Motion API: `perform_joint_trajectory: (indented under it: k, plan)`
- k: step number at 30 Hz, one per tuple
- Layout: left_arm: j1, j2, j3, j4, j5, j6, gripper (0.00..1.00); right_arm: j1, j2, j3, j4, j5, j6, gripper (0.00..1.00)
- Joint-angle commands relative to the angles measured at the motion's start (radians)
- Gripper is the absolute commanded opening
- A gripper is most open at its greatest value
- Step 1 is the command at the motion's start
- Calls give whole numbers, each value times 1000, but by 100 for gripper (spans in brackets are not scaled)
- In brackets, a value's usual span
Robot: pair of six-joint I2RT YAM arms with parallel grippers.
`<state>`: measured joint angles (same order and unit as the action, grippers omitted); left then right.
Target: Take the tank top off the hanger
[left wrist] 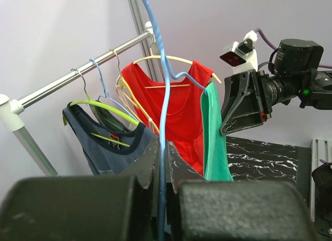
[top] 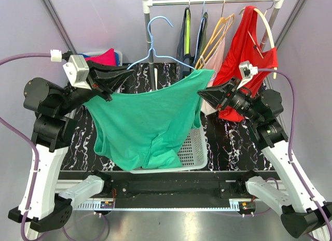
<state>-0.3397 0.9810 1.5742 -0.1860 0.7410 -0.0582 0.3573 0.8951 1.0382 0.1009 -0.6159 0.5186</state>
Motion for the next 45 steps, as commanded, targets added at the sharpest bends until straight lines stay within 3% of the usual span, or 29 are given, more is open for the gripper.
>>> perform_joint_trajectory:
  k: [1, 3, 16, 27, 34, 39, 42, 45]
  plan:
    - [-4, -22, 40, 79, -2, -25, 0, 5, -7, -20, 23, 34, -8, 12]
    - [-5, -28, 38, 79, -9, -26, 0, 5, -22, -21, 16, 51, -15, 0]
    - [19, -54, 64, 108, -81, 20, 0, 5, -173, 302, -276, 332, -204, 0]
    - [34, -146, 18, 88, -126, 50, 0, 5, -260, 155, -336, 568, -180, 0]
    - [39, -168, -11, 85, -170, 81, 0, 5, -292, 91, -368, 553, -160, 0]
    - [38, -104, -23, 132, -135, 15, 0, 3, -225, 40, -281, 320, -66, 0]
    - [16, 0, 55, 145, -149, -37, 0, 5, -179, 37, -237, 288, -45, 0]
    - [-34, 105, 220, 116, -195, -22, 0, 5, -186, 100, -274, 399, -104, 0]
